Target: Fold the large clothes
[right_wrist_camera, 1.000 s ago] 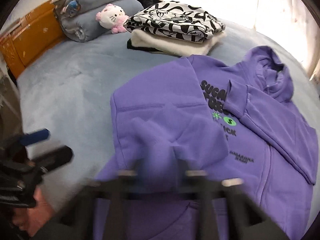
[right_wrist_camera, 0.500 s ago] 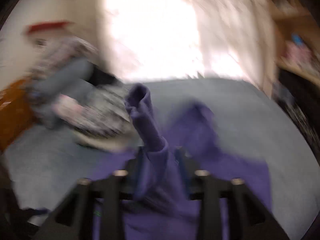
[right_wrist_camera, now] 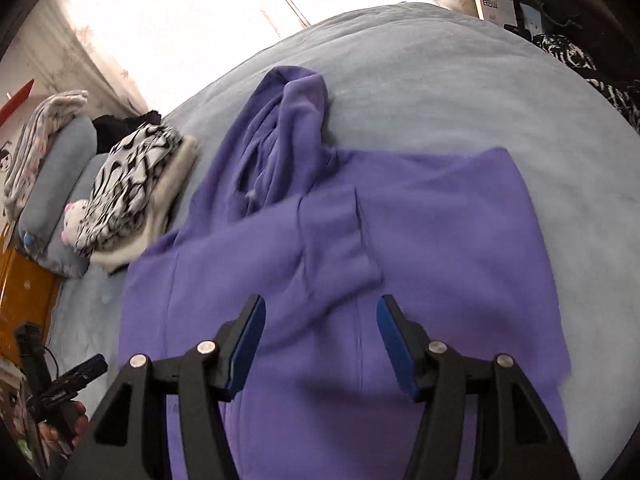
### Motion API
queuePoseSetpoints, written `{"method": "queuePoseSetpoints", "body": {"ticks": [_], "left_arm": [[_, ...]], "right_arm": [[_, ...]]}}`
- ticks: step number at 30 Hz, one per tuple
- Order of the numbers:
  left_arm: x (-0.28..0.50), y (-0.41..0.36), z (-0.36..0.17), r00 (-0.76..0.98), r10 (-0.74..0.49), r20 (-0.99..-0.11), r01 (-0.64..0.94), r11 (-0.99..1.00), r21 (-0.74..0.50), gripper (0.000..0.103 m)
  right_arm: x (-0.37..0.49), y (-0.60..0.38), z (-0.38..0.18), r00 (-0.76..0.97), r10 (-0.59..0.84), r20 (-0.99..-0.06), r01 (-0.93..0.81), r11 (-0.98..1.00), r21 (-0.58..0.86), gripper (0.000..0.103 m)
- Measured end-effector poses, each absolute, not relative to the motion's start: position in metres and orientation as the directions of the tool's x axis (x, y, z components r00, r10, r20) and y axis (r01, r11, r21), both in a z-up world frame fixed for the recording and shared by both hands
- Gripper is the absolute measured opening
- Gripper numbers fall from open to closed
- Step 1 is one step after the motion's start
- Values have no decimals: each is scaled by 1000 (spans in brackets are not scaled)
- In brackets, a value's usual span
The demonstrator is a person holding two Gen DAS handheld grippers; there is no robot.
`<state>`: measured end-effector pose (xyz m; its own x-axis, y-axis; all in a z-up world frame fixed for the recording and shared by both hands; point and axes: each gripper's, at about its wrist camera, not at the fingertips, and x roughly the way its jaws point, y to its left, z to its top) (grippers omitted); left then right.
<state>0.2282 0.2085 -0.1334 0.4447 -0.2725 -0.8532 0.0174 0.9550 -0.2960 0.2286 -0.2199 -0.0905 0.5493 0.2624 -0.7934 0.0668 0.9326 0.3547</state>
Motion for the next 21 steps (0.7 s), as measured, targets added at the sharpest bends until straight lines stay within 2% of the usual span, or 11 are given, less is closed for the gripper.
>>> {"method": "queuePoseSetpoints", "body": {"ticks": [3, 8, 9, 10, 11, 12, 13, 14, 17, 21], "left_arm": [[264, 211, -154, 390, -274, -879, -24, 951, -307, 97], [302, 219, -170, 382, -315, -869, -76, 926, -369, 97], [308, 220, -172, 385, -314, -868, -87, 924, -373, 94], [313, 221, -173, 394, -308, -866, -99, 923, -373, 89], [318, 222, -173, 408, -291, -865, -109, 925, -363, 65], [321, 222, -172, 407, -291, -865, -107, 926, -362, 35], [325, 221, -173, 394, -327, -859, -93, 916, -391, 23], [327, 220, -171, 395, -333, -856, -105, 909, -402, 18], [323, 211, -155, 451, -270, -850, -84, 936, -342, 12], [298, 204, -119, 575, -244, -781, -12, 952, -307, 11]], "right_arm": [[266, -227, -107, 524, 288, -802, 91, 917, 389, 58], [298, -226, -137, 473, 330, -817, 104, 900, 423, 59], [299, -223, -137, 477, 331, -814, 99, 900, 424, 60], [300, -220, -138, 481, 325, -814, 93, 905, 416, 58], [299, -217, -136, 486, 311, -817, 84, 914, 398, 50], [298, -212, -134, 489, 295, -821, 64, 926, 371, 35], [298, -208, -133, 487, 279, -828, 51, 937, 346, 29], [295, -205, -129, 493, 256, -831, 37, 949, 314, 11], [285, -210, -114, 510, 303, -805, 27, 930, 367, 8], [259, -209, -80, 581, 348, -735, -33, 913, 406, 8]]}}
